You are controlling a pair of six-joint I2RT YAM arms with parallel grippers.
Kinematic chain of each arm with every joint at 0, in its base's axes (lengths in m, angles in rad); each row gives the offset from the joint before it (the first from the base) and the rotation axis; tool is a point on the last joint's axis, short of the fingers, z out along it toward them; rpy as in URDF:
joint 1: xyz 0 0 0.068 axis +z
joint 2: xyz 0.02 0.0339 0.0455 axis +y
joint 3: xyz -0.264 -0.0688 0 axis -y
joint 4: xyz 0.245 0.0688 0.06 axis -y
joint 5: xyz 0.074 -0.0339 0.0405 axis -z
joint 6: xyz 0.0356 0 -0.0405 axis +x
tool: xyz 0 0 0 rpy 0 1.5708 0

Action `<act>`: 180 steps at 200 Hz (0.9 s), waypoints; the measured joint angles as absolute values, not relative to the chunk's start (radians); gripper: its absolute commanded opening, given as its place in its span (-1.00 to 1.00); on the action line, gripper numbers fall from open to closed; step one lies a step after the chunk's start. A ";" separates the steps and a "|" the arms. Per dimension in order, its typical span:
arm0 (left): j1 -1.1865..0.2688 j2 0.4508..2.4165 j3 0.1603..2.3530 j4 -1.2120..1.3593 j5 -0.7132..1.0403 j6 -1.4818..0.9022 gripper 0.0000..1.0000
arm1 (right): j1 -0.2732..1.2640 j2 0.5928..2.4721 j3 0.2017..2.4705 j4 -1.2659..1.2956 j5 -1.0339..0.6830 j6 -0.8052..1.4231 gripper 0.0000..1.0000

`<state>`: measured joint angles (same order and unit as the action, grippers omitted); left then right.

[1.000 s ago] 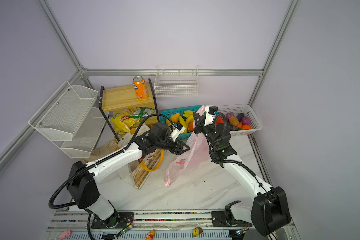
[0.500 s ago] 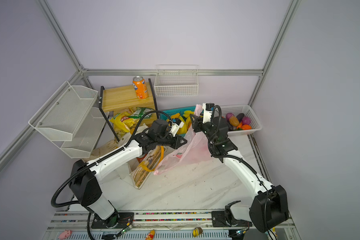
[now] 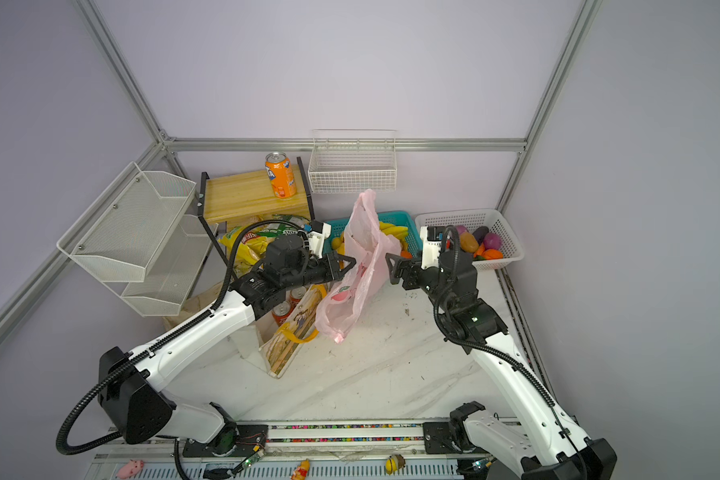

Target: Place the mixed food into the grocery bags and tie them

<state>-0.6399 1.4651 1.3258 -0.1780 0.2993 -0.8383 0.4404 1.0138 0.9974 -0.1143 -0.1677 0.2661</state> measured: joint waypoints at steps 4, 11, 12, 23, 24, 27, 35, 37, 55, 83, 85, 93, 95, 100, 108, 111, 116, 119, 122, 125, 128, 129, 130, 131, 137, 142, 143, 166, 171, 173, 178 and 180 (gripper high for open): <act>-0.640 1.468 1.326 -0.176 0.300 -0.845 -1.00 | 0.452 1.019 0.986 -0.106 -0.173 0.277 0.89; -0.642 1.472 1.326 -0.171 0.302 -0.854 -1.00 | 0.473 1.036 0.968 -0.089 -0.176 0.292 0.89; -0.642 1.472 1.326 -0.171 0.302 -0.854 -1.00 | 0.476 1.039 0.966 -0.088 -0.177 0.295 0.89; -0.643 1.476 1.325 -0.167 0.303 -0.864 -1.00 | 0.506 1.085 0.950 -0.056 -0.186 0.315 0.86; -0.643 1.476 1.325 -0.167 0.303 -0.865 -1.00 | 0.508 1.089 0.949 -0.054 -0.186 0.316 0.86; -0.643 1.476 1.325 -0.166 0.303 -0.868 -1.00 | 0.516 1.103 0.946 -0.045 -0.190 0.323 0.85; -0.644 1.476 1.322 -0.161 0.303 -0.873 -1.00 | 0.535 1.139 0.940 -0.023 -0.197 0.334 0.82; -0.644 1.476 1.321 -0.160 0.303 -0.874 -1.00 | 0.540 1.149 0.938 -0.016 -0.199 0.334 0.81; -0.646 1.476 1.314 -0.154 0.302 -0.879 -1.00 | 0.569 1.203 0.930 0.017 -0.206 0.351 0.66; -0.651 1.476 1.313 -0.150 0.304 -0.880 -1.00 | 0.583 1.210 0.918 0.050 -0.205 0.363 0.03; -0.651 1.476 1.313 -0.149 0.305 -0.880 -1.00 | 0.583 1.210 0.918 0.053 -0.201 0.358 -0.01; -0.653 1.476 1.313 -0.149 0.306 -0.879 -1.00 | 0.583 1.209 0.919 0.055 -0.193 0.356 -0.15; -0.653 1.476 1.313 -0.149 0.306 -0.879 -1.00 | 0.583 1.209 0.919 0.054 -0.191 0.359 -0.19; -0.654 1.476 1.313 -0.150 0.306 -0.879 -1.00 | 0.583 1.208 0.920 0.047 -0.178 0.349 -0.27; -0.655 1.476 1.313 -0.152 0.305 -0.874 -1.00 | 0.584 1.204 0.922 0.026 -0.146 0.348 -0.41; -0.655 1.476 1.313 -0.155 0.304 -0.870 -1.00 | 0.584 1.201 0.923 0.015 -0.131 0.339 -0.46; -0.655 1.475 1.313 -0.159 0.300 -0.865 -1.00 | 0.584 1.196 0.923 -0.002 -0.110 0.338 -0.55; -0.655 1.474 1.313 -0.165 0.298 -0.857 -1.00 | 0.584 1.190 0.923 -0.015 -0.093 0.328 -0.60; -0.655 1.473 1.313 -0.171 0.295 -0.852 -1.00 | 0.584 1.186 0.923 -0.025 -0.080 0.331 -0.65; -0.655 1.469 1.313 -0.180 0.292 -0.844 -1.00 | 0.584 1.180 0.924 -0.043 -0.059 0.321 -0.68; -0.655 1.467 1.313 -0.189 0.289 -0.836 -1.00 | 0.584 1.174 0.924 -0.052 -0.043 0.324 -0.70; -0.655 1.465 1.313 -0.195 0.287 -0.833 -1.00 | 0.583 1.171 0.924 -0.060 -0.033 0.321 -0.70; -0.654 1.464 1.313 -0.198 0.287 -0.831 -1.00 | 0.583 1.169 0.924 -0.064 -0.031 0.321 -0.70; -0.654 1.463 1.313 -0.202 0.286 -0.827 -1.00 | 0.583 1.168 0.924 -0.067 -0.028 0.319 -0.71; -0.651 1.452 1.313 -0.232 0.281 -0.806 -1.00 | 0.583 1.153 0.924 -0.098 0.017 0.305 -0.72; -0.648 1.442 1.313 -0.256 0.279 -0.791 -1.00 | 0.583 1.141 0.924 -0.118 0.043 0.300 -0.71; -0.648 1.440 1.313 -0.262 0.278 -0.788 -1.00 | 0.582 1.139 0.924 -0.121 0.045 0.300 -0.72; -0.601 1.361 1.313 -0.406 0.284 -0.719 -1.00 | 0.554 1.101 0.924 -0.191 0.117 0.290 -0.71; -0.583 1.342 1.313 -0.437 0.294 -0.711 -1.00 | 0.544 1.099 0.924 -0.198 0.120 0.290 -0.70; -0.574 1.334 1.313 -0.449 0.299 -0.707 -1.00 | 0.541 1.098 0.924 -0.201 0.120 0.290 -0.70; -0.555 1.317 1.313 -0.476 0.308 -0.698 -1.00 | 0.530 1.100 0.924 -0.206 0.121 0.289 -0.69; -0.545 1.309 1.314 -0.487 0.313 -0.694 -1.00 | 0.525 1.101 0.924 -0.209 0.121 0.289 -0.69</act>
